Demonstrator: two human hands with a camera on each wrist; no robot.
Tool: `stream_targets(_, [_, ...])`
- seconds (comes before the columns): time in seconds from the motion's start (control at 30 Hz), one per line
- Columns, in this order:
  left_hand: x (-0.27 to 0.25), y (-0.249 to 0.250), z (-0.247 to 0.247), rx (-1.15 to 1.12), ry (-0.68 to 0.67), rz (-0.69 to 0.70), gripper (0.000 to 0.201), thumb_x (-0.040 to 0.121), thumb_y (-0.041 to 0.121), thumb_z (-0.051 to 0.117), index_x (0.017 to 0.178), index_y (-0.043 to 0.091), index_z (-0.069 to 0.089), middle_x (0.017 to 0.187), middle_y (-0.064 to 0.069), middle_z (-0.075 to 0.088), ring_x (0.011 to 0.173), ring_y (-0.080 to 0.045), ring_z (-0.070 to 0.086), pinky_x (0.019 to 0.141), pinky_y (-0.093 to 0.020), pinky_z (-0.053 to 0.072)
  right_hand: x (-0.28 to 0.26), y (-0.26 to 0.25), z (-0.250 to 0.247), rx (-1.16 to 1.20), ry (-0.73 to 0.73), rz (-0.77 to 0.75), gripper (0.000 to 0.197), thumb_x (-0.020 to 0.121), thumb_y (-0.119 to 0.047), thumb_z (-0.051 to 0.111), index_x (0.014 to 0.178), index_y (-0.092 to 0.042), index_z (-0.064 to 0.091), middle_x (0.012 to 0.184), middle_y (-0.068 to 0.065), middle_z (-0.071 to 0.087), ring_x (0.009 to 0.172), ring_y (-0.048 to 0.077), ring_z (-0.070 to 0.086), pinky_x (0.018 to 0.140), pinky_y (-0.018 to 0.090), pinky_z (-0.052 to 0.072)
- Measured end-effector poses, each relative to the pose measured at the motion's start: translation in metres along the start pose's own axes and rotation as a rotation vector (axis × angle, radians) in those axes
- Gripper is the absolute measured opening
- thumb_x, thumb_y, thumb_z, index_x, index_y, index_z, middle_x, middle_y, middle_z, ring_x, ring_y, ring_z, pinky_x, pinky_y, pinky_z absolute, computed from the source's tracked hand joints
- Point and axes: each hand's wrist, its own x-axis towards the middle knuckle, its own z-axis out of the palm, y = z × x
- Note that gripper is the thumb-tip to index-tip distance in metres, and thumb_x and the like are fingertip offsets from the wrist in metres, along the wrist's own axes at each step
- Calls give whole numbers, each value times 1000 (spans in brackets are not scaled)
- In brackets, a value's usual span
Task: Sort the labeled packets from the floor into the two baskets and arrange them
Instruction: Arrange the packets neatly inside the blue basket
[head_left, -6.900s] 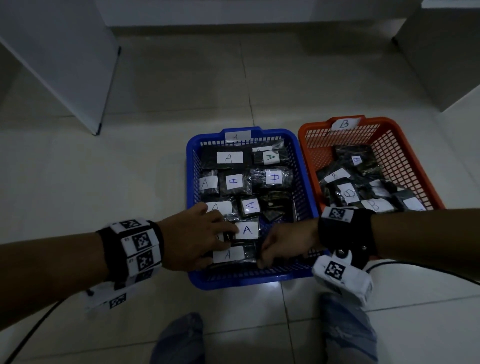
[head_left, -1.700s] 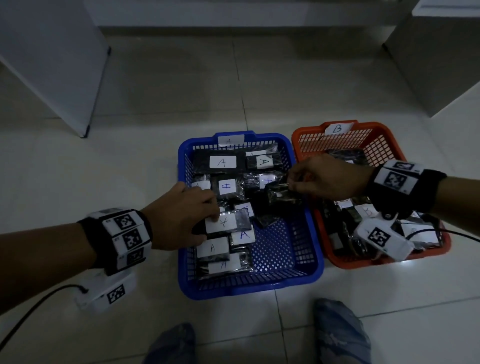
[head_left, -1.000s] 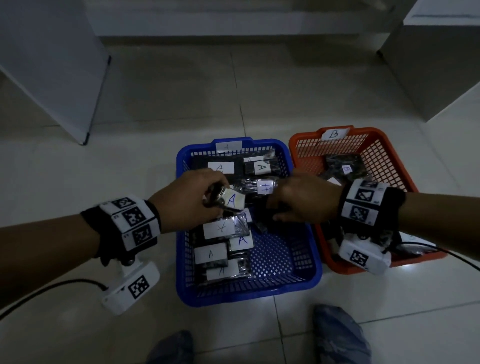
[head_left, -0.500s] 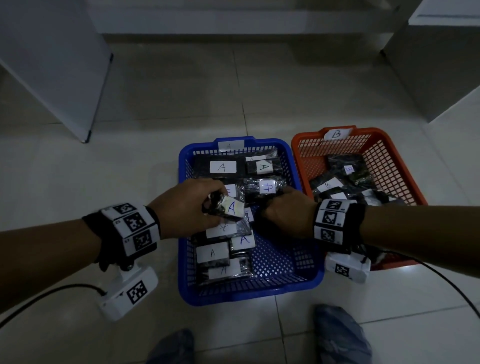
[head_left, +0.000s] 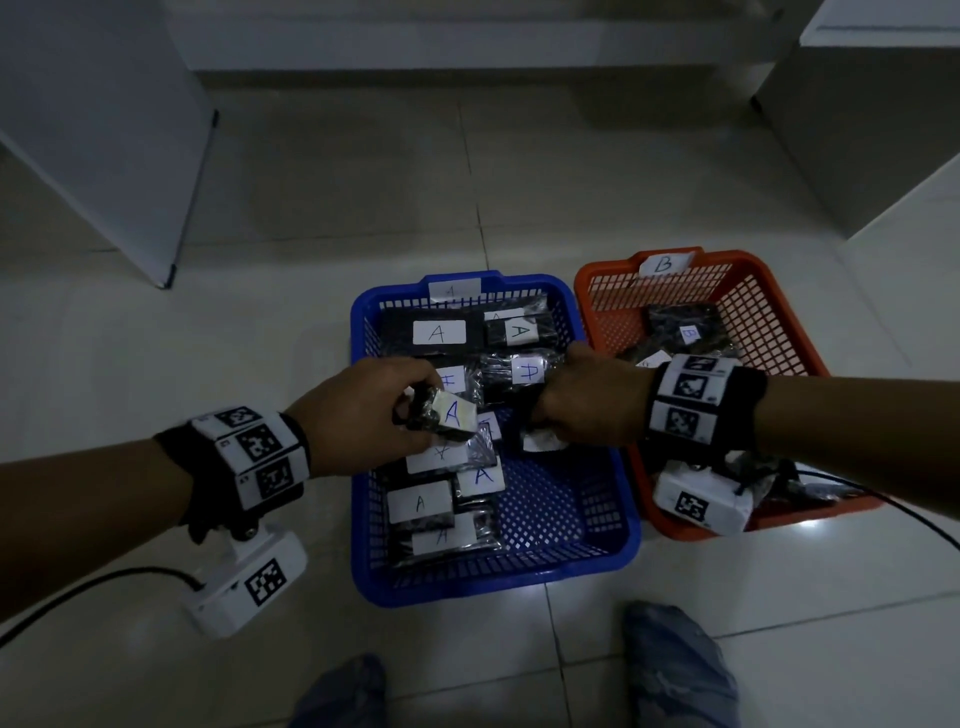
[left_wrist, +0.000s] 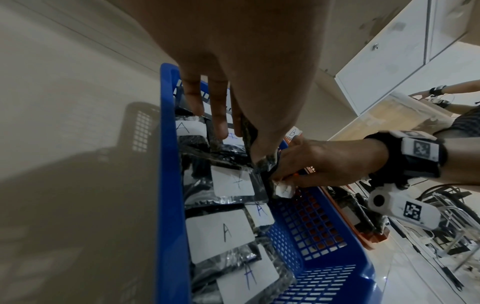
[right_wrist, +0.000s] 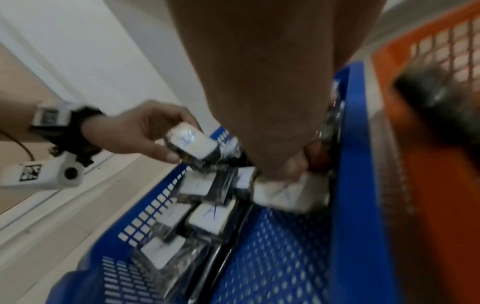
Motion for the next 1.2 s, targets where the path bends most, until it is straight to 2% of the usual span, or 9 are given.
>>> stream_targets(0.17, [1, -2, 2, 2, -5, 24, 36, 79, 28, 81, 109, 26, 63, 100, 12, 65, 83, -3, 62, 73, -37, 57, 12, -12, -3, 9, 66, 47, 22, 101, -27, 50, 108, -16, 67, 104, 7, 71, 95, 27, 66, 98, 41, 41])
stream_targets(0.27, [1, -4, 2, 5, -13, 30, 36, 79, 29, 80, 111, 27, 62, 101, 12, 64, 83, -4, 62, 73, -37, 57, 9, -13, -5, 86, 155, 76, 22, 99, -20, 54, 112, -10, 69, 106, 11, 72, 96, 30, 68, 85, 40, 54])
stream_targets(0.4, [0, -6, 2, -4, -16, 50, 36, 80, 30, 80, 110, 25, 63, 100, 10, 65, 81, -5, 62, 71, -38, 57, -5, -8, -9, 219, 148, 63, 23, 100, -27, 54, 116, -17, 68, 104, 7, 71, 91, 26, 69, 69, 33, 53])
stream_targets(0.57, [-1, -6, 2, -2, -29, 53, 36, 81, 31, 79, 112, 25, 62, 96, 10, 64, 80, -6, 62, 70, -38, 57, -11, -18, -6, 129, -22, 8, 28, 98, -28, 54, 119, -17, 68, 112, 5, 69, 96, 26, 68, 78, 37, 56])
stream_targets(0.67, [-2, -3, 3, 0, -27, 55, 33, 81, 29, 80, 110, 24, 63, 91, 13, 61, 77, -5, 60, 67, -29, 55, -8, -25, -7, 28, 13, 29, 28, 101, -24, 49, 123, -12, 63, 115, 8, 68, 99, 28, 68, 83, 39, 53])
stream_targets(0.73, [-2, -2, 4, 3, -22, 60, 32, 81, 27, 80, 108, 24, 64, 90, 14, 61, 79, -6, 60, 65, -23, 52, -4, -26, -5, -22, 83, 34, 30, 101, -18, 48, 128, -14, 61, 116, 9, 69, 105, 29, 67, 97, 42, 50])
stream_targets(0.83, [-3, -4, 4, 5, -40, 66, 32, 80, 28, 80, 108, 27, 63, 95, 12, 63, 81, -5, 62, 68, -27, 54, 4, -23, 2, -114, 162, 30, 31, 96, -14, 51, 121, -17, 67, 110, 9, 73, 111, 32, 65, 106, 50, 43])
stream_targets(1.0, [-4, -8, 5, -6, -50, 68, 32, 80, 29, 80, 107, 28, 63, 97, 11, 64, 82, -5, 63, 70, -34, 56, 1, -23, -5, -13, 152, 131, 23, 101, -27, 50, 105, -17, 70, 98, 2, 73, 88, 25, 70, 72, 34, 54])
stream_targets(1.2, [-1, -6, 5, 1, -48, 63, 30, 81, 29, 79, 106, 28, 63, 94, 11, 63, 80, -6, 61, 68, -28, 53, 3, -18, -14, 71, 29, 162, 27, 102, -31, 46, 112, -17, 66, 105, 5, 70, 95, 27, 68, 70, 35, 47])
